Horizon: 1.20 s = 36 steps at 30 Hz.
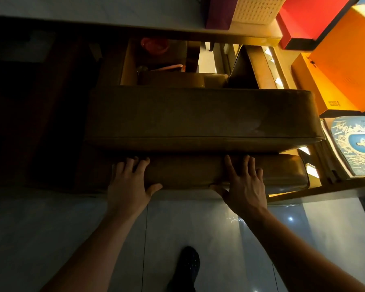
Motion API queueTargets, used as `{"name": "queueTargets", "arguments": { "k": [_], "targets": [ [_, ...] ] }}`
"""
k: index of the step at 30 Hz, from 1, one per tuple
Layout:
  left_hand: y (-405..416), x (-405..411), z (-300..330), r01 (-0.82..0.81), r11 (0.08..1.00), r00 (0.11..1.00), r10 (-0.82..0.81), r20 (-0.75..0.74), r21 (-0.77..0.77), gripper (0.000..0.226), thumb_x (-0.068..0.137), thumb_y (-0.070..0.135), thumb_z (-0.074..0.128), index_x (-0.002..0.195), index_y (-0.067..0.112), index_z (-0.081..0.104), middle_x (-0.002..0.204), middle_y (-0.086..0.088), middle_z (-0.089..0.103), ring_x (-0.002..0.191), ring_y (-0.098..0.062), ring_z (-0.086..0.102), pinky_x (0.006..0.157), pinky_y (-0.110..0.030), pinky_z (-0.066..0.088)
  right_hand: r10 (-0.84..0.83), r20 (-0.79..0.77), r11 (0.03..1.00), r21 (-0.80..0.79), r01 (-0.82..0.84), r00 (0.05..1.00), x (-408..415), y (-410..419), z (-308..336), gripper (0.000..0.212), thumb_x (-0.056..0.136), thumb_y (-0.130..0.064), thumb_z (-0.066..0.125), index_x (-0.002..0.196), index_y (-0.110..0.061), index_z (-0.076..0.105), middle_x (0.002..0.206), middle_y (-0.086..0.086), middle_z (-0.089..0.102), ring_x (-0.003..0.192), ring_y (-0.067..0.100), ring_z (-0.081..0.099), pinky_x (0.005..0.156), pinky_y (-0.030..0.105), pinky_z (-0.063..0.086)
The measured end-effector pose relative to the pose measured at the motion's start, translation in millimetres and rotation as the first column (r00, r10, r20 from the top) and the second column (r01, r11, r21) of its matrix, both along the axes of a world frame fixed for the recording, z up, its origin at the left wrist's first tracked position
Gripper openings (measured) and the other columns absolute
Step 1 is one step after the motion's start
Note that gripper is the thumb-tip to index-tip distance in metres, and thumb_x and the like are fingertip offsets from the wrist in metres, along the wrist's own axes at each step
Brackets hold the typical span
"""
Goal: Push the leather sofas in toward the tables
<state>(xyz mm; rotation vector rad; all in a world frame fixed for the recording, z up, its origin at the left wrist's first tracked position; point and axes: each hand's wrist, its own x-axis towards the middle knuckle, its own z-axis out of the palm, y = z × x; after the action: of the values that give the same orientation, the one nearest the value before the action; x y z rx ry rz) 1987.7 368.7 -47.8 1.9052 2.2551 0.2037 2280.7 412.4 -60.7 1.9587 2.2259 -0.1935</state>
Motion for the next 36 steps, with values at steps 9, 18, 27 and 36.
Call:
{"name": "queueTargets", "arguments": {
  "k": [9,18,27,36],
  "targets": [
    [3,-1,-3,-0.001,1.000,1.000,0.001,-0.006,-0.019,0.077,0.072,0.066,0.070,0.137,0.030,0.048,0.135,-0.005,0.049,0.120,-0.032,0.040,0.092,-0.055,0.049,0.000,0.005,1.000,0.006,0.000,1.000,-1,0,-2,0.100,0.080,-0.086,0.022,0.159,-0.028,0.007,0.162,0.030,0.008,0.149,0.050,0.008,0.116,0.065,0.023],
    [8,0,3,-0.020,0.994,1.000,0.020,0.003,-0.106,0.079,0.073,0.066,0.070,0.140,0.032,0.044,0.138,-0.002,0.046,0.124,-0.029,0.036,0.100,-0.053,0.043,-0.011,-0.022,0.999,-0.038,0.010,1.000,-3,0,6,0.100,0.081,-0.085,0.032,0.159,-0.027,0.007,0.161,0.031,0.007,0.149,0.051,0.006,0.116,0.066,0.021],
    [0,5,27,0.011,0.929,0.998,0.010,0.055,-0.369,0.099,0.083,0.070,0.055,0.155,0.036,-0.003,0.164,0.003,-0.008,0.149,-0.025,-0.006,0.120,-0.047,0.013,-0.009,-0.059,0.985,-0.171,-0.001,0.998,1,2,25,0.105,0.081,-0.085,0.034,0.157,-0.030,-0.014,0.162,0.025,-0.016,0.149,0.046,-0.014,0.121,0.062,0.009],
    [-18,-12,55,0.003,0.911,0.995,0.039,0.093,-0.413,0.094,0.078,0.077,0.054,0.153,0.043,0.009,0.163,0.007,0.007,0.145,-0.028,0.017,0.113,-0.048,0.029,-0.036,-0.072,0.943,-0.333,0.010,0.997,-4,1,61,0.096,0.080,-0.084,0.041,0.157,-0.035,0.010,0.163,0.015,0.014,0.147,0.037,0.022,0.108,0.050,0.043]
  ]
}}
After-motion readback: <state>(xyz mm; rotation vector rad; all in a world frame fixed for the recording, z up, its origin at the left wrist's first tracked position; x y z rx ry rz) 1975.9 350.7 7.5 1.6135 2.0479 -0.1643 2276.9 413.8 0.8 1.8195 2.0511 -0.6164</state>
